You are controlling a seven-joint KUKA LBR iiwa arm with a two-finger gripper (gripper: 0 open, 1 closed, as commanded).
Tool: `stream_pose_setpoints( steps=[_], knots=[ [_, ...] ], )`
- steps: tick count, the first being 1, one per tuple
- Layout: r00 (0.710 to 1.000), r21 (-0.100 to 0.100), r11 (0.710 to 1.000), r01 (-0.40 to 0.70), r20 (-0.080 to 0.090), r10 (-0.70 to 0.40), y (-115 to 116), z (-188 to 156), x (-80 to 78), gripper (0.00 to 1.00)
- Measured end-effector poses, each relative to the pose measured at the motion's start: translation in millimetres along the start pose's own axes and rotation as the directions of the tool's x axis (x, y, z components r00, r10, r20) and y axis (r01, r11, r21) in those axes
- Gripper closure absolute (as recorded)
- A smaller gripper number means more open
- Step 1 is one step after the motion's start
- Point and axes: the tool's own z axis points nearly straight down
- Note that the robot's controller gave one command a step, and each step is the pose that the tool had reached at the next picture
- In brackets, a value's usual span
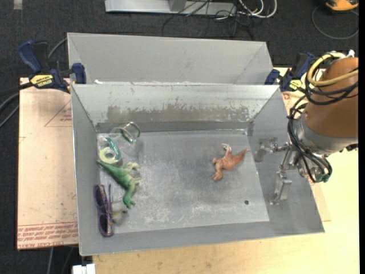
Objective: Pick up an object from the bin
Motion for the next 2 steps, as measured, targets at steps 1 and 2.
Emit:
stream_pose_setpoints(
  steps=[1,2],
  knots=[
    [0.999,0.0,0.999,0.045,0.002,-0.045,11.5,107.9,-64.0,0.0],
    [0.988,-0.001,0.988,0.156,0.001,-0.156,6.0,90.7,-94.1,0.0]
  ],
)
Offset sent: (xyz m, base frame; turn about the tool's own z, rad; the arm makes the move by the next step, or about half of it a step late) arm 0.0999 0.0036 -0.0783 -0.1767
